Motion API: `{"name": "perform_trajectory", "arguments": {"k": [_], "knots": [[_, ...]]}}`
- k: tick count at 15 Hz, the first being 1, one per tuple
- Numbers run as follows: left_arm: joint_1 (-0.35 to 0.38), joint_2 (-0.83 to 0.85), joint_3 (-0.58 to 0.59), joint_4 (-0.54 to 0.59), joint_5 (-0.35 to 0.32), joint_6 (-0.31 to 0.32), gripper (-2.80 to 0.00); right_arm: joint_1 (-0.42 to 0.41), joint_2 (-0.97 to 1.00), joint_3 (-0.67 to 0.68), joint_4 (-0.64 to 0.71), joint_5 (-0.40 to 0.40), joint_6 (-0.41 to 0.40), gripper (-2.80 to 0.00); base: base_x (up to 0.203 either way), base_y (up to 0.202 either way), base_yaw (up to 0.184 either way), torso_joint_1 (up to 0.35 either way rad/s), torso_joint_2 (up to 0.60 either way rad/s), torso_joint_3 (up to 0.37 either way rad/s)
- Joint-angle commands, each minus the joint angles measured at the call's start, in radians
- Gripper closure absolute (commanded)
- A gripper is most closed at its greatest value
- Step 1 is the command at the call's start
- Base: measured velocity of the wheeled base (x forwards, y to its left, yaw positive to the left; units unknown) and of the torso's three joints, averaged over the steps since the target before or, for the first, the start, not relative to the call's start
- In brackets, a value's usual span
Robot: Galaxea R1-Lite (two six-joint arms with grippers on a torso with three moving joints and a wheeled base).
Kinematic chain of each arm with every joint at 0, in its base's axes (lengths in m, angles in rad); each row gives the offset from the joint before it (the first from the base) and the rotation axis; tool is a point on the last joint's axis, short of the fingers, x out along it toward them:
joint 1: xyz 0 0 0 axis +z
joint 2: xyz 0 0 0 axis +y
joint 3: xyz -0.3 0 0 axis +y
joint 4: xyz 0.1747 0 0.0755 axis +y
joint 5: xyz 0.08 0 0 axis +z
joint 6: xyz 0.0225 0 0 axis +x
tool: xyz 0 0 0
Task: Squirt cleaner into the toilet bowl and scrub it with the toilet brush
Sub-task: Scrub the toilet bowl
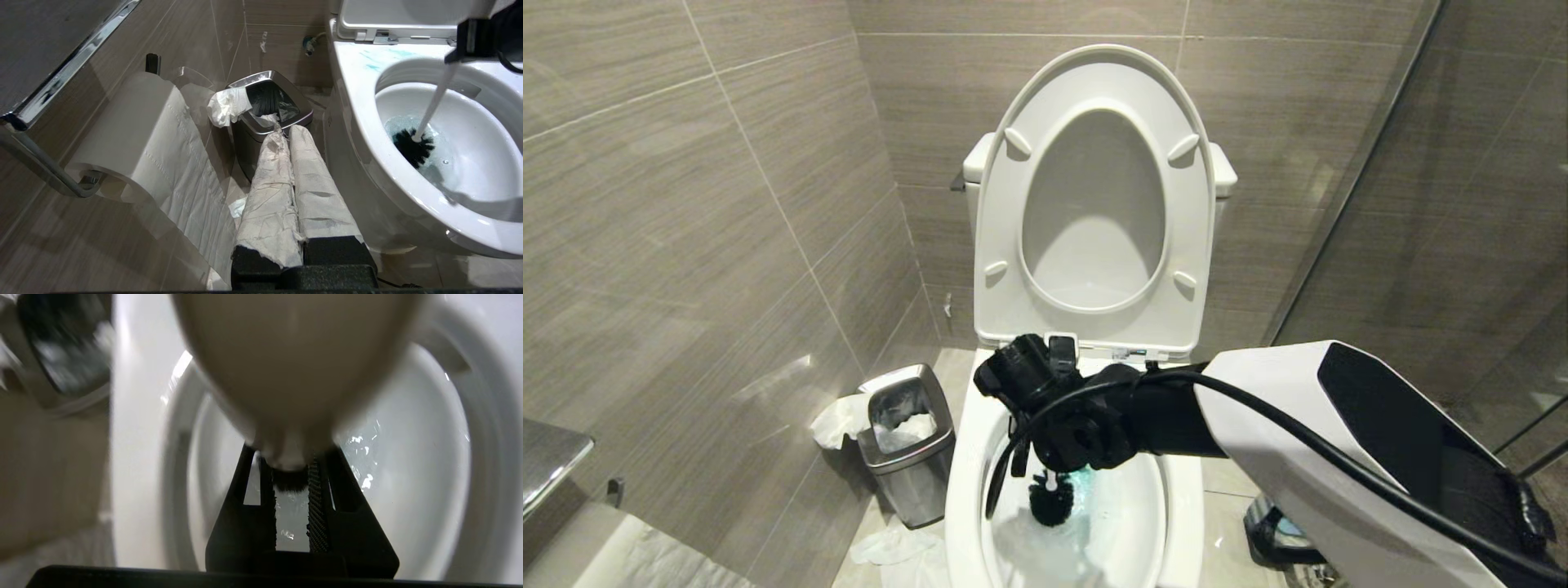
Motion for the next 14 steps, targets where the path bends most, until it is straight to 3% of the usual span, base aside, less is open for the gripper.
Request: {"name": "perform_trajectory", "arguments": {"k": [1, 4, 6, 10, 14], "knots": [[0.000, 0.000, 0.002, 0.000, 0.000, 0.001, 0.00, 0.019, -0.103, 0.158, 0.024, -0.010, 0.006, 0.00, 0.000, 0.000, 0.000, 0.000, 0.00, 0.000], [0.000, 0.000, 0.002, 0.000, -0.001, 0.001, 0.00, -0.015, -0.202, 0.352, -0.015, -0.041, 0.003, 0.00, 0.000, 0.000, 0.000, 0.000, 0.00, 0.000], [0.000, 0.000, 0.002, 0.001, 0.000, 0.001, 0.00, -0.094, -0.211, 0.357, -0.055, -0.050, -0.014, 0.00, 0.000, 0.000, 0.000, 0.000, 0.00, 0.000], [0.000, 0.000, 0.002, 0.001, 0.002, 0.002, 0.00, -0.144, -0.111, 0.130, -0.090, -0.048, -0.051, 0.00, 0.000, 0.000, 0.000, 0.000, 0.00, 0.000], [0.000, 0.000, 0.002, 0.001, 0.002, 0.002, 0.00, -0.100, 0.020, -0.109, -0.079, -0.026, -0.071, 0.00, 0.000, 0.000, 0.000, 0.000, 0.00, 0.000]]}}
